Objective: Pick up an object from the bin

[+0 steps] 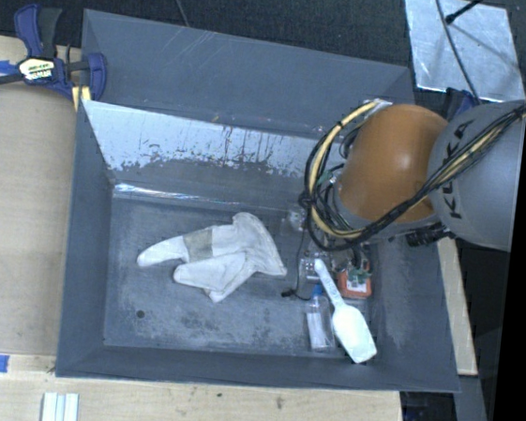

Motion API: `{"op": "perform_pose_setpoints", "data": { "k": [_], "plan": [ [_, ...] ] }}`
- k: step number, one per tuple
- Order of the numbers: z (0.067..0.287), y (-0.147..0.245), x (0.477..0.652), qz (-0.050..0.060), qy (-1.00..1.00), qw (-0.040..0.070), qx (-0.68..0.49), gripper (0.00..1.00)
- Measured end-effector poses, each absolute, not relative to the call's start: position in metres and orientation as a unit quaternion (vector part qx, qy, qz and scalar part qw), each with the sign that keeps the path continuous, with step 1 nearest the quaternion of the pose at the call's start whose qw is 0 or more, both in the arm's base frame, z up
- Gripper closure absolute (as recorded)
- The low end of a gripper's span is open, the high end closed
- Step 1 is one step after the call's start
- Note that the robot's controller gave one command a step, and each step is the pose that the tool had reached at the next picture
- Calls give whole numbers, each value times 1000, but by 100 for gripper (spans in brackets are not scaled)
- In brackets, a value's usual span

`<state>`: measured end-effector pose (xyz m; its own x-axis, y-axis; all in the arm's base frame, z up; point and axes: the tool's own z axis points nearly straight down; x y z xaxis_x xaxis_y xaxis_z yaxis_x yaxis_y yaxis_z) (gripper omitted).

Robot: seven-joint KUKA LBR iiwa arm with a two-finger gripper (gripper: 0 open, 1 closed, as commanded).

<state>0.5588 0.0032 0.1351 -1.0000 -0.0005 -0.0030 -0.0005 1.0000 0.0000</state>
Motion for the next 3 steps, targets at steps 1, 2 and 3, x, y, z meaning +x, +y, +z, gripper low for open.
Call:
{"op": "perform_pose_setpoints", "data": {
  "k": [1,2,3],
  "plan": [
    [97,52,551,0,999,3,-46,0],
    [102,74,561,0,991,0,-132,0],
    [108,81,569,0,985,3,-172,0]
  ]
}}
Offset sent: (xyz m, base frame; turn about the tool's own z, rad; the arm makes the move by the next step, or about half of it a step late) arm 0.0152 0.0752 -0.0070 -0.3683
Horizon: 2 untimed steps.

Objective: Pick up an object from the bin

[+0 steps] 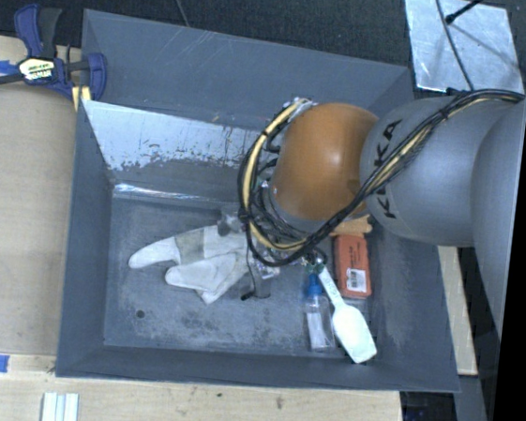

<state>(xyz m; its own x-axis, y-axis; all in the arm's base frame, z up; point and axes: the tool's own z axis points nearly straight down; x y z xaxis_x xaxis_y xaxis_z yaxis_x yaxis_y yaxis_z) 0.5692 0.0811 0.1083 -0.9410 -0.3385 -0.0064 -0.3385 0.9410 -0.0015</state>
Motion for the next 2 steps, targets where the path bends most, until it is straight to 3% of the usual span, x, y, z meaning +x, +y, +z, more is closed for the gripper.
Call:
{"op": "perform_pose_setpoints", "data": {
  "k": [1,2],
  "plan": [
    [69,88,575,0,982,1,-190,0],
    [74,83,582,1,965,9,-262,100]
  ]
}}
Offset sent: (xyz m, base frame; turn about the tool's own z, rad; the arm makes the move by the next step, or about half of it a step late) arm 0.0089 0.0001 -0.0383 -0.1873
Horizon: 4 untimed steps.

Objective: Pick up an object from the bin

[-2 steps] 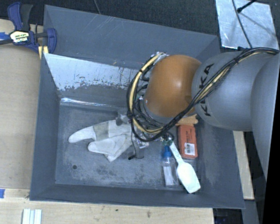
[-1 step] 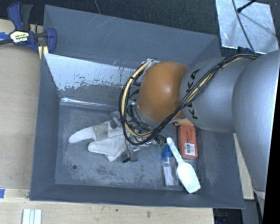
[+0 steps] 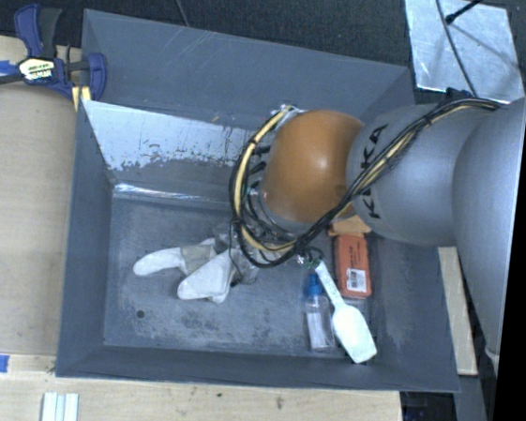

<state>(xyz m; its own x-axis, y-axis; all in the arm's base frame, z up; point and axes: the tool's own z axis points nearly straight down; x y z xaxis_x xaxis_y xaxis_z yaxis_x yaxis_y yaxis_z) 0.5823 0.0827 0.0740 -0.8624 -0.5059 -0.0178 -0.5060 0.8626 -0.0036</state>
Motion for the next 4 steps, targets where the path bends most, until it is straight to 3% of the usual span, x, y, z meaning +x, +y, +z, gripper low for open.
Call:
{"op": "perform_pose_setpoints", "data": {
  "k": [2,3,4],
  "plan": [
    [77,83,581,1,965,6,-262,100],
    [95,82,578,1,965,-2,-262,100],
    [119,82,579,0,965,-1,-261,100]
  ]
}}
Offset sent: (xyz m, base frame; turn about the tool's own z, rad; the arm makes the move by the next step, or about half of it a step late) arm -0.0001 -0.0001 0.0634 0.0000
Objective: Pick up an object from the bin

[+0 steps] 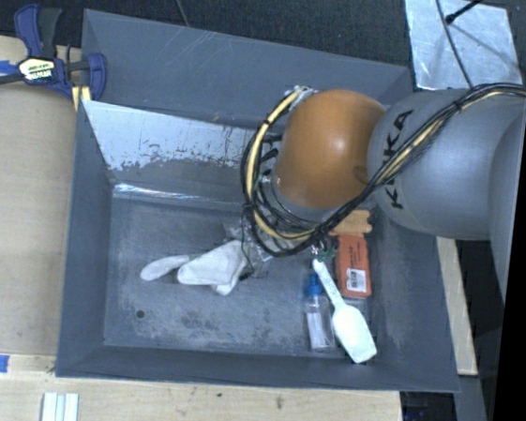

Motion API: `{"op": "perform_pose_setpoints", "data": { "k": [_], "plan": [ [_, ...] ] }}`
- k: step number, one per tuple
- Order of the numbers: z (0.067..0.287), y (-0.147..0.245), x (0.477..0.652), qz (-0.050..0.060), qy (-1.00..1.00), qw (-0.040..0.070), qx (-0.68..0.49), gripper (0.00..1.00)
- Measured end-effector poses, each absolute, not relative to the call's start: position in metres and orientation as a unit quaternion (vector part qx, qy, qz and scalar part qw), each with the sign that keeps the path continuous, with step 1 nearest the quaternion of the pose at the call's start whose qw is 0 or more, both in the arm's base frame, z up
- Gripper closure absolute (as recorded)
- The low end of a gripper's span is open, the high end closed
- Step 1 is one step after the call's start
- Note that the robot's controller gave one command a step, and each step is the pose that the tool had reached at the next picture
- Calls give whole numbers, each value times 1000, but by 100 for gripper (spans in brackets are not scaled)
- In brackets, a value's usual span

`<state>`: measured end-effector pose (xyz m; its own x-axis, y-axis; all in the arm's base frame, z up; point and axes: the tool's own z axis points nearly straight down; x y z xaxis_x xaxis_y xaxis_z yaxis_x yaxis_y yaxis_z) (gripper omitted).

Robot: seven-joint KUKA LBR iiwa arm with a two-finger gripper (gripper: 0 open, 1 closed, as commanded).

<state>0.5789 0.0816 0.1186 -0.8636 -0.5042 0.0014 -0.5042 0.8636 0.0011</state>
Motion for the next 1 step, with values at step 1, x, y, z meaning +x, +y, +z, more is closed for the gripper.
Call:
{"op": "perform_pose_setpoints", "data": {
  "k": [1],
  "plan": [
    [139,81,579,0,-965,0,261,100]
  ]
}}
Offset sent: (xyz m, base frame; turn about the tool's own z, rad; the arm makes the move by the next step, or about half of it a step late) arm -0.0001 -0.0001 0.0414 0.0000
